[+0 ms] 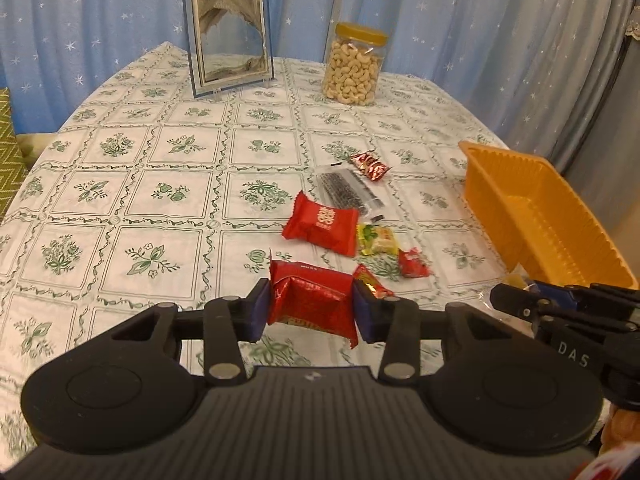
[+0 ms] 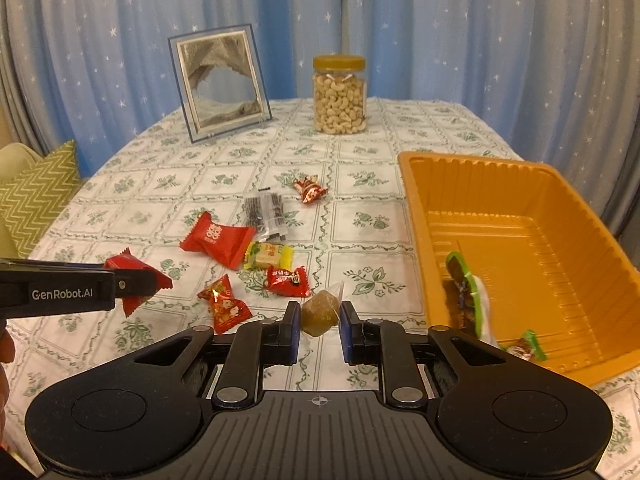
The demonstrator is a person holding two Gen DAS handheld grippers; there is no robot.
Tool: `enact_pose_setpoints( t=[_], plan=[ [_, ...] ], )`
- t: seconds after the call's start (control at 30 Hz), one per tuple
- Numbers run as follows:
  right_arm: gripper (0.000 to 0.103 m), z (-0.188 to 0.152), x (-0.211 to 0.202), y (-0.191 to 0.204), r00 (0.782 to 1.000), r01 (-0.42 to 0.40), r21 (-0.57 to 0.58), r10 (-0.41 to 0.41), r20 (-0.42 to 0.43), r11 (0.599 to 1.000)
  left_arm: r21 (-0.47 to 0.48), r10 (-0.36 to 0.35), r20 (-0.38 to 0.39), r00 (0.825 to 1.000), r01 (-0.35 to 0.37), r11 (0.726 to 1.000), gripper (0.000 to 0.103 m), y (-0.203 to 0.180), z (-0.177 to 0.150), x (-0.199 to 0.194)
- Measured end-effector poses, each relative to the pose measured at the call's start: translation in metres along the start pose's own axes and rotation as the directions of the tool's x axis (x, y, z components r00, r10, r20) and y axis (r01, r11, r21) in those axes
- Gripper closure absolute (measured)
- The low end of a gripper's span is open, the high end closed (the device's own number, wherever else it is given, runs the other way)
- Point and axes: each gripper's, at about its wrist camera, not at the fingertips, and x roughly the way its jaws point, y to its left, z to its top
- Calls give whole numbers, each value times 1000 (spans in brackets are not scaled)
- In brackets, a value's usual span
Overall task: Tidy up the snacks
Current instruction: 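Carry the red packet and the brown candy over the orange tray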
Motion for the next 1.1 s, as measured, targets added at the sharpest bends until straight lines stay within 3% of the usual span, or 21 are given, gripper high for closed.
enact_pose_setpoints(
  t=[0.5, 1.1],
  plan=[
    [83, 8, -61, -18, 996, 28, 33, -30, 81, 999, 50, -50, 57, 997, 47, 998, 64, -49, 6, -49],
    [83, 4, -103, -71, 985, 112, 118, -126, 118, 987, 153, -130, 68, 989, 118, 981, 64, -118, 12, -64]
  ],
)
